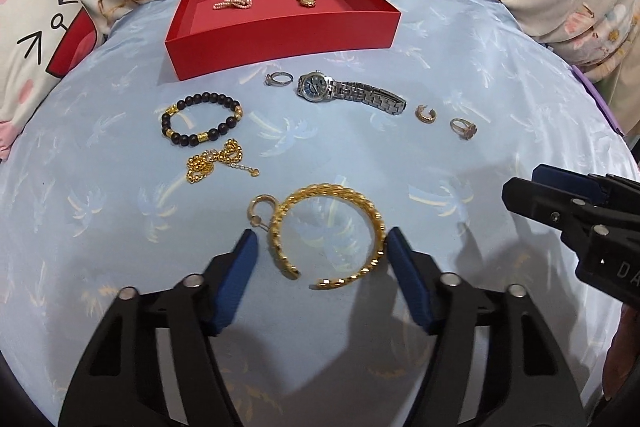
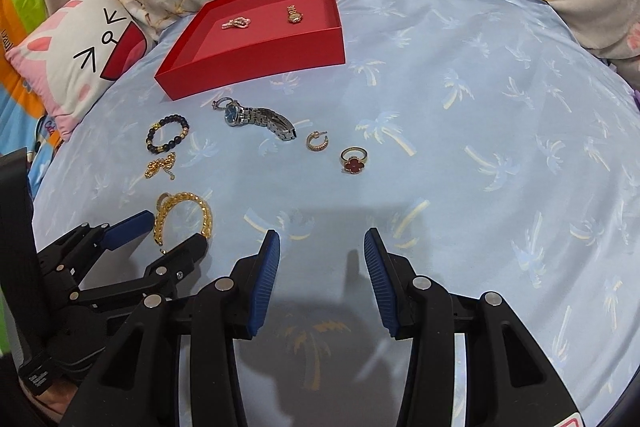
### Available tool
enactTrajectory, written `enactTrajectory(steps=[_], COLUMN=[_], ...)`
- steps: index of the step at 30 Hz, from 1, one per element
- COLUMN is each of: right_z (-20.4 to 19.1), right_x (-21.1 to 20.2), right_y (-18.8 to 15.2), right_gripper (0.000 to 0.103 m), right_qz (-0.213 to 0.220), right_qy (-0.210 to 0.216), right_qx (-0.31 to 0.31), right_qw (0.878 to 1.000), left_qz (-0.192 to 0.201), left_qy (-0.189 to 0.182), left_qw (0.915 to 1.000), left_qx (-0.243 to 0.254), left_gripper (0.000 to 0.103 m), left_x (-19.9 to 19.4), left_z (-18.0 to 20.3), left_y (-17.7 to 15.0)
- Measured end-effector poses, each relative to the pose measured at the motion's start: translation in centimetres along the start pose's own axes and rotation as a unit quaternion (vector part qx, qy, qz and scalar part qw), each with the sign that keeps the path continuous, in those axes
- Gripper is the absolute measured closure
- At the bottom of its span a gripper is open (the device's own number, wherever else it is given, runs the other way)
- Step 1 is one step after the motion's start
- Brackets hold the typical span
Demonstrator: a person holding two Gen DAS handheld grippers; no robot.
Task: Organize jewelry
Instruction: 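Grasp the gold twisted bangle with the left tool while the right tool grasps the silver watch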
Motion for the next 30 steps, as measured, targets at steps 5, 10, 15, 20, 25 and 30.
enactTrajectory(steps=[5,10,15,20,25,30], right_z=[-1.0,-2.8,-4.6,-6.2,-6.2,-6.5], right_x=[0.6,2.4,5.5,8.1,10.3,10.6], right_y=[1.1,3.7,6.6,9.1,10.3,9.7], right_gripper=[0.059,0.059,0.059,0.059,0.059,0.071], right_qz=[0.004,0.009,0.002,-0.003,-0.022,-0.027], right_qy=[0.008,0.026,0.049,0.054,0.073,0.070], right_qx=[-0.015,-0.050,-0.078,-0.120,-0.124,-0.143], right_qw=[1.000,0.998,0.996,0.991,0.989,0.987], left_qz=[-0.006,0.005,0.017,0.020,0.013,0.004], left_qy=[-0.017,-0.011,0.011,0.027,0.027,0.021], left_qw=[0.9998,0.9993,0.9975,0.9953,0.9942,0.9934], left_qx=[-0.009,-0.036,-0.068,-0.090,-0.103,-0.113], left_gripper=[0.048,0.048,0.048,0.048,0.048,0.048], left_x=[-0.2,-1.6,-2.6,-2.7,-2.1,-1.5], left_z=[-0.7,-3.0,-6.2,-8.6,-9.7,-10.3], left_y=[0.1,0.5,1.4,1.8,1.8,1.5])
Point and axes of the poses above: each gripper's, at about its wrist camera, not at the fingertips, and x roughly the way its jaws point, z to its right, y to its top, the point moved 2 cm from there along x, roughly the way its jaws point, and after that the axes turned 7 degrees about y, right-handed, at the moved point
